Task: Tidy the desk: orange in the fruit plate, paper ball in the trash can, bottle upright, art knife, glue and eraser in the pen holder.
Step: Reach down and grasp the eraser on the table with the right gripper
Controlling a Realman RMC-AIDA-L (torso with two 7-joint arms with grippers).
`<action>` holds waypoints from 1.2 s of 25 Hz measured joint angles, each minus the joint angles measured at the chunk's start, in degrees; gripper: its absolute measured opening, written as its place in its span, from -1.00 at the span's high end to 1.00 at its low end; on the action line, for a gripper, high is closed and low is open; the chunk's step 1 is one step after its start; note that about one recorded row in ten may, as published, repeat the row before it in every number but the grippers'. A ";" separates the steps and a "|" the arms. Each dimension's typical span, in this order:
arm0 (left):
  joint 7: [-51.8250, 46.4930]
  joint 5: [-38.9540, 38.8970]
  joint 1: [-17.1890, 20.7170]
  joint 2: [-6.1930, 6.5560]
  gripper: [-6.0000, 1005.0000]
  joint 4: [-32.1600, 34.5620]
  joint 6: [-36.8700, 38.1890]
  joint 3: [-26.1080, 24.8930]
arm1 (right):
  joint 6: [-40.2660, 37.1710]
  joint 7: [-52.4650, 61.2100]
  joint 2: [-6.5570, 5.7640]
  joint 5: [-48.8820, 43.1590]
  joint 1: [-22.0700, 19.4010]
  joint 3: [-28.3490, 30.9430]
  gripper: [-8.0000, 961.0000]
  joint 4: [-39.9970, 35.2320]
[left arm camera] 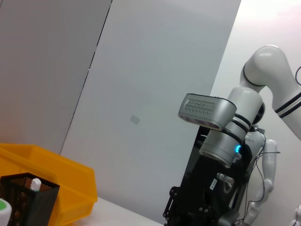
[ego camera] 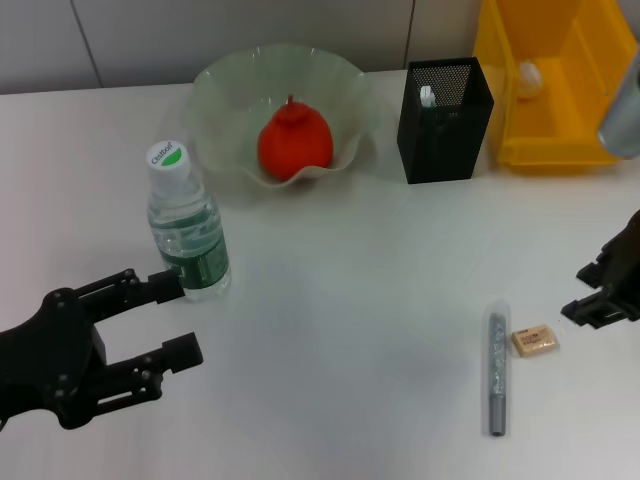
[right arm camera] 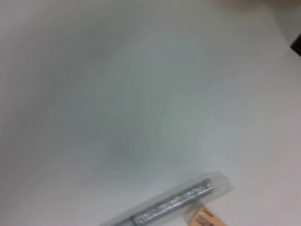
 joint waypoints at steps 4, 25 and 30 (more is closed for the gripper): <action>0.44 -0.02 -0.63 -0.04 -0.48 -0.83 0.00 -0.07 | 1.00 -8.68 -0.30 -2.22 1.30 1.89 0.07 3.53; 2.55 -0.65 -0.58 -0.02 -0.48 -5.15 0.22 -0.07 | 14.77 -27.05 -0.23 -7.03 11.08 -6.79 0.11 24.39; 2.66 -0.65 -0.34 -0.07 -0.48 -5.15 0.15 -0.13 | 12.85 -27.18 -0.18 -6.85 10.98 -10.56 0.19 23.10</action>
